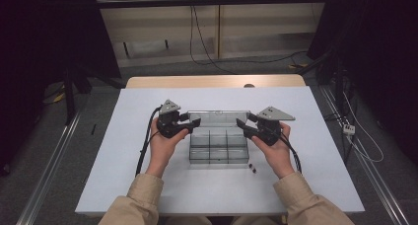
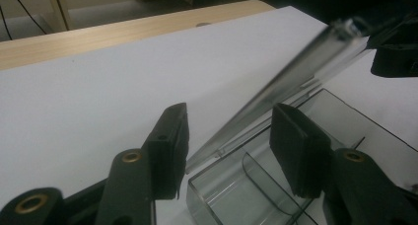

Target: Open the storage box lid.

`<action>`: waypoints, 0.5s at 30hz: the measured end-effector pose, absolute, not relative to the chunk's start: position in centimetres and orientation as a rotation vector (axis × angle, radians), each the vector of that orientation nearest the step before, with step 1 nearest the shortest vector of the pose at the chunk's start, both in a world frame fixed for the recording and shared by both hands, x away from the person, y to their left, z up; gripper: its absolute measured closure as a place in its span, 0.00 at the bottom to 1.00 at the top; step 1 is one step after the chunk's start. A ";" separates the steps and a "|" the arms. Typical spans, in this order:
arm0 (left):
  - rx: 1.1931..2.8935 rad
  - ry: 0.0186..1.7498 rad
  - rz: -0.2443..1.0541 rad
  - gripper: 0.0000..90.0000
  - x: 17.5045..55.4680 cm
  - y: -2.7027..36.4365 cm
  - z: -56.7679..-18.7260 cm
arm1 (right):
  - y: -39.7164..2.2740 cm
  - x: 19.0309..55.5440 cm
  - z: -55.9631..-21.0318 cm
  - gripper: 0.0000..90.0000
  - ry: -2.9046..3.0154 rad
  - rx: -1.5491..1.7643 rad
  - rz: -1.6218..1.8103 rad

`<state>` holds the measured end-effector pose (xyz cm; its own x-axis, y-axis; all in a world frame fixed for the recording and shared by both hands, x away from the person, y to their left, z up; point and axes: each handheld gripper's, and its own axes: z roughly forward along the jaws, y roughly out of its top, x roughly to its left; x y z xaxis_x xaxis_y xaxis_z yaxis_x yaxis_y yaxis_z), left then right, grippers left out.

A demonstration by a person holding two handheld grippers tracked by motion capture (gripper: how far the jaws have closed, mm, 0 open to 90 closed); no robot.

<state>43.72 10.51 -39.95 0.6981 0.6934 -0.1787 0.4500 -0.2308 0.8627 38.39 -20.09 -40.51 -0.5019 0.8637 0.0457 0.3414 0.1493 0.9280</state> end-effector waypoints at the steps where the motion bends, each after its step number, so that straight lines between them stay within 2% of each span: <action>1: 1.874 0.893 0.291 0.57 43.8 10.5 -40.0 | -20.1 38.5 -40.5 0.60 1.920 1.149 1.349; 7: 1.871 0.890 0.298 0.65 44.1 10.3 -39.9 | -20.0 39.1 -40.9 0.60 1.927 1.160 1.341; 15: 1.865 0.904 0.311 0.68 44.3 10.2 -39.9 | -19.9 39.6 -41.0 0.61 1.918 1.169 1.343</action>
